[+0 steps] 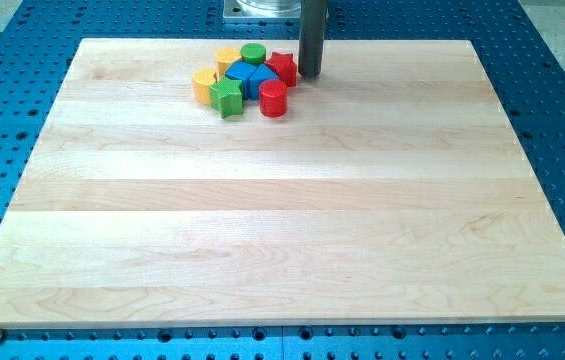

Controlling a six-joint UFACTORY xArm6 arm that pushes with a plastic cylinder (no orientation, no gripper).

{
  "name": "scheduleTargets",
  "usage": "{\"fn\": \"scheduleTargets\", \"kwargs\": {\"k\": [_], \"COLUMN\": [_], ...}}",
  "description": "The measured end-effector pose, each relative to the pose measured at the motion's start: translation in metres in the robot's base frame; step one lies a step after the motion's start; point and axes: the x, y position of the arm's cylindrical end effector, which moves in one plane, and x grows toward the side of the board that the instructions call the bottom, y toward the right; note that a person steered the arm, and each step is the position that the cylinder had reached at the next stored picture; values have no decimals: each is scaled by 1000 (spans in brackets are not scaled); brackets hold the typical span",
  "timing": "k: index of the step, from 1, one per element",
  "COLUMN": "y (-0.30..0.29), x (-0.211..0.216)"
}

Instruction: Place the red blocks and heart in a horizontal line

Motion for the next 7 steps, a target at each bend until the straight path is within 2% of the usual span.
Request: {"fn": "scheduleTargets", "kwargs": {"k": [3,4,5,6,7], "y": [-1,-6,-64,-111,-86], "x": [0,-50,-61,-22,1]}}
